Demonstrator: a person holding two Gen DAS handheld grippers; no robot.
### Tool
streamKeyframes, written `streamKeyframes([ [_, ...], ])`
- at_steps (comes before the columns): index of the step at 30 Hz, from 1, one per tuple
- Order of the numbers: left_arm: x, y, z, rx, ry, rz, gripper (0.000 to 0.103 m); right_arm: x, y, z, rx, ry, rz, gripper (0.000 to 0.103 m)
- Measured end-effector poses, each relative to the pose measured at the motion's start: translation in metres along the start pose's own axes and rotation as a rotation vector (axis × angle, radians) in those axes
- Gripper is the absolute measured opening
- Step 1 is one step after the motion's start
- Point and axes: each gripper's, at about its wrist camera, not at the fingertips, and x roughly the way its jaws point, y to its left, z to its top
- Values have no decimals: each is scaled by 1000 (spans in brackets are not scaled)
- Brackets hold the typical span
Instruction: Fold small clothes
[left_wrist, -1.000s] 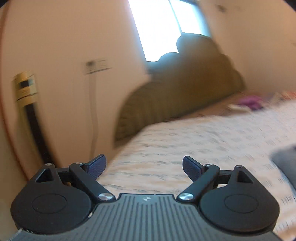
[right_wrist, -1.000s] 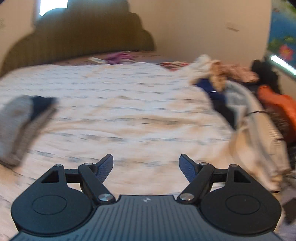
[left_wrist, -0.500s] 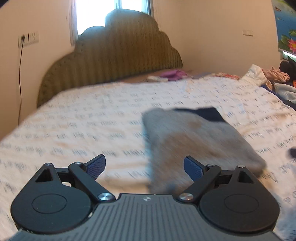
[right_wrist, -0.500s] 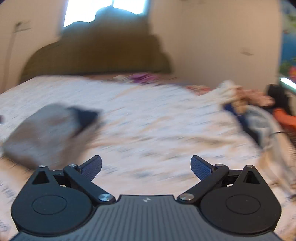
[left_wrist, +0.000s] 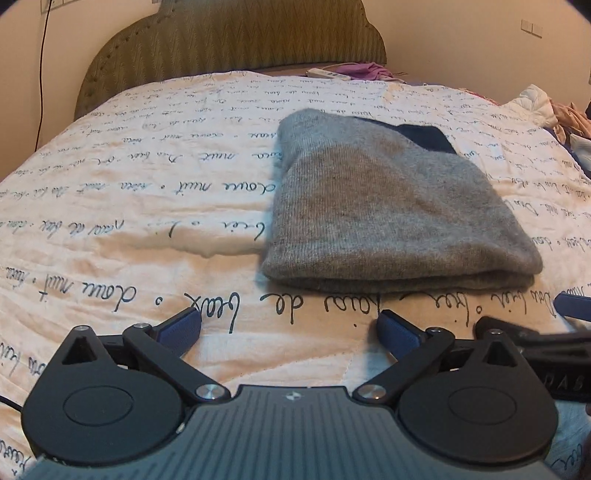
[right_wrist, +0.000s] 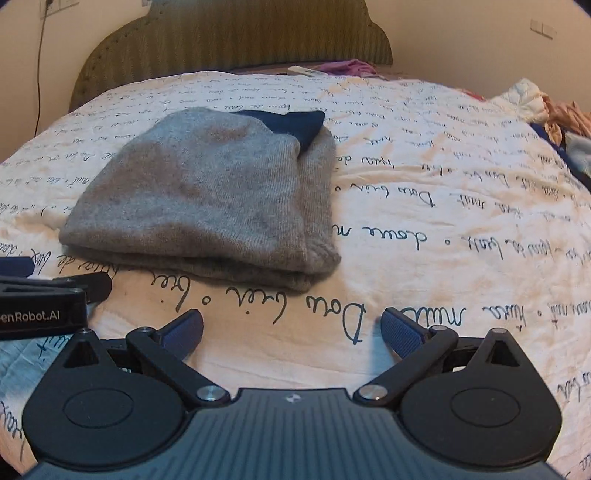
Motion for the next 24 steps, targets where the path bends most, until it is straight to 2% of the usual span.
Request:
streamKeyframes([
  [3,-1,-2,-4,3,-31,3,103,2,-2,0,52,-5,-7,103],
  [8,1,-3,-6,22,-52,1,103,6,-1,4,52,21,-17,103],
  [14,0,-3,-4,19,-41,-7,103,5,0,-6,57,-52,-28,103],
  [24,1,-3,-1,12,-27,-10,103,5,0,-4,51,-37,-28,103],
])
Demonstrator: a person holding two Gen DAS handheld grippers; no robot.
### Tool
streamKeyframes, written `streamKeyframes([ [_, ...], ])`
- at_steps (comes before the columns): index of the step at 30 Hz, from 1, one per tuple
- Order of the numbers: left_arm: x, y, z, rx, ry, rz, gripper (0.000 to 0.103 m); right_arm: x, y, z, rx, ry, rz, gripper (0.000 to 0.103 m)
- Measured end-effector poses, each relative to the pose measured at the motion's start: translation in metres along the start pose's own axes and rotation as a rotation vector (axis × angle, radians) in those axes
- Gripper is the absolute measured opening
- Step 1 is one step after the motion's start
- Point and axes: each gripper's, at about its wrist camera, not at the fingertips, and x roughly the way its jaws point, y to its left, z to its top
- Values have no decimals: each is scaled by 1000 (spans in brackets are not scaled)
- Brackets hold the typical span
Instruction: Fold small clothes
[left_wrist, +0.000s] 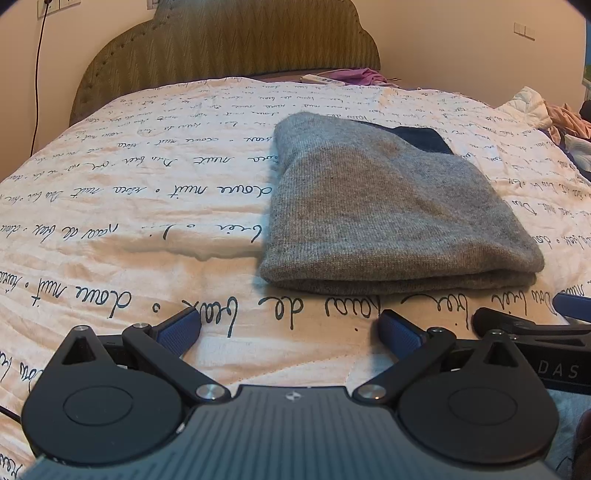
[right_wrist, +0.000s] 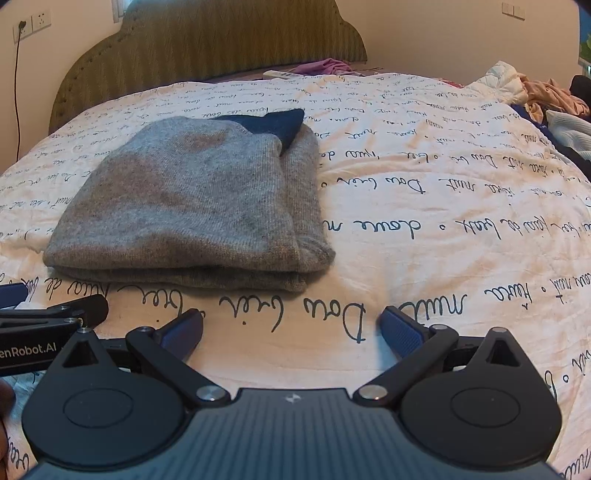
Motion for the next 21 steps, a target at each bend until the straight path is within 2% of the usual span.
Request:
streamKeyframes([
  [21,0,0,-1,0,-5,4,103,-1,1,-1,1,-4,-3,103],
])
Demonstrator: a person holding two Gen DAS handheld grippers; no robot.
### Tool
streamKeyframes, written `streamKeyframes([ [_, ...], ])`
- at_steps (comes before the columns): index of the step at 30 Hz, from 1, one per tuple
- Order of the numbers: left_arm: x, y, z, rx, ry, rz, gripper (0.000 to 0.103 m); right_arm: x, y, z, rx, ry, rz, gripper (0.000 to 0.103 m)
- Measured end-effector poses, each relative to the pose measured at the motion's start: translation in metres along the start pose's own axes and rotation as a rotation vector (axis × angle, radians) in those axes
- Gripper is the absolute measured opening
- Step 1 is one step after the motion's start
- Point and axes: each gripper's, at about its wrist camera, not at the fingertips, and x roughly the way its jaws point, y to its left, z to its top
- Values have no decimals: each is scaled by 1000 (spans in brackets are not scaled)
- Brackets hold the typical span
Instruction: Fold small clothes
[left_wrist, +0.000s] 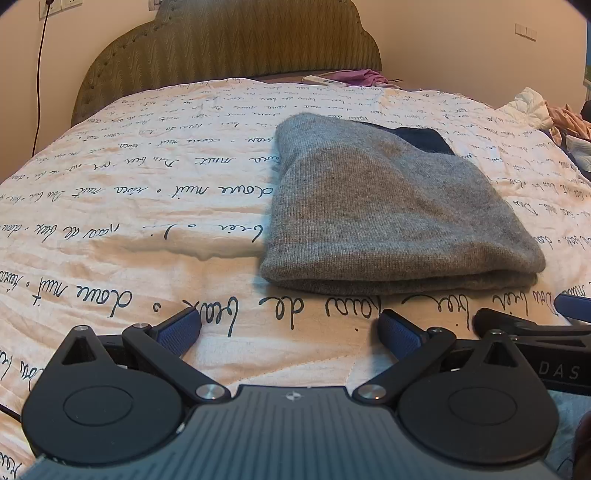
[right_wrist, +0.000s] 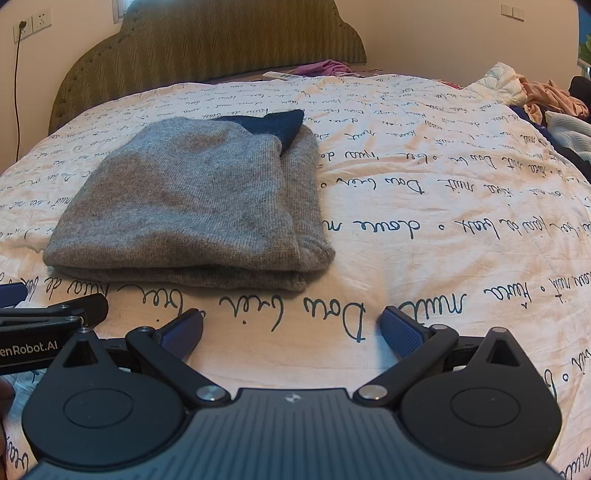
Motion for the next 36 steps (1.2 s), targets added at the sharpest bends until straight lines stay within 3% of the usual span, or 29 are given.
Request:
streamKeyframes([
  [36,2,1,4,-4,23,1,103,1,-1,3,-4,20,3,103],
])
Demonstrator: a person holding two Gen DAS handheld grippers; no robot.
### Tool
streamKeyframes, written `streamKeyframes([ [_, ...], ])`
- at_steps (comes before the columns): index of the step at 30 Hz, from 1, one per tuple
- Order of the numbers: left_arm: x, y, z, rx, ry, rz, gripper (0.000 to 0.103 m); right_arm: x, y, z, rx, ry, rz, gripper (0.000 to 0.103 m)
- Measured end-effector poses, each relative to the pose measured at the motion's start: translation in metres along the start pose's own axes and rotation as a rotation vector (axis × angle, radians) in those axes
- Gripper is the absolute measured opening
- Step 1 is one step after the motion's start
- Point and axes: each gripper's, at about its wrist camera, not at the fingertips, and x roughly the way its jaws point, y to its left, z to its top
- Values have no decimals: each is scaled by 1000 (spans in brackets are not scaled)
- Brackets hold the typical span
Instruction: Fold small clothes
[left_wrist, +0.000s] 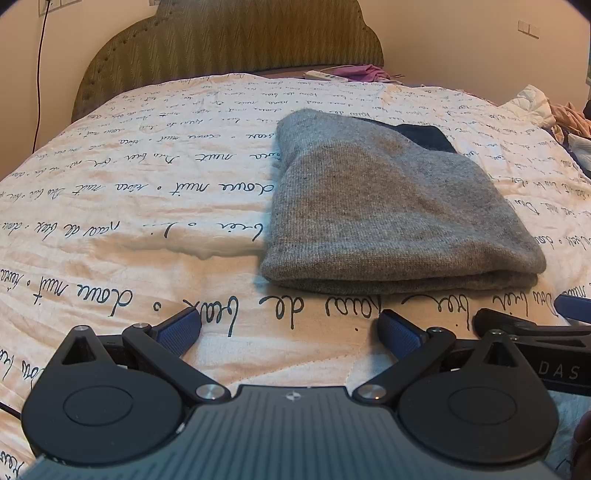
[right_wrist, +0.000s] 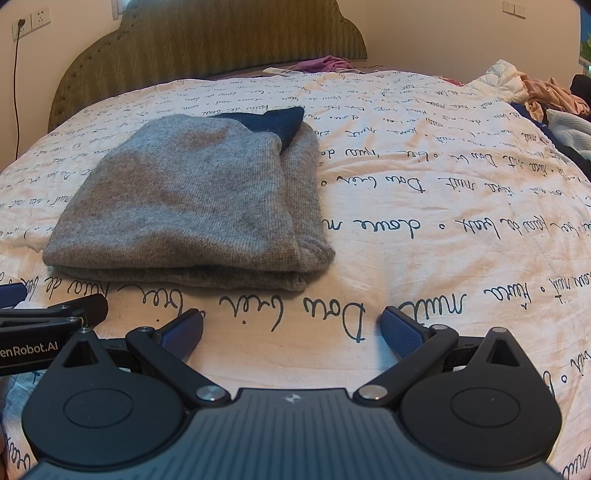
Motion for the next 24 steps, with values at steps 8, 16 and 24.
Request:
streamKeyframes([
  [8,1,0,3,-10,13,4,103,1,-1,2,-2,10,3,103],
  [16,2,0,5,-9,25,3,103,4,-1,8,1,39,4,103],
  [24,1,-1,3,-13,20,5,103,4,-1,8,-6,39,5,103],
])
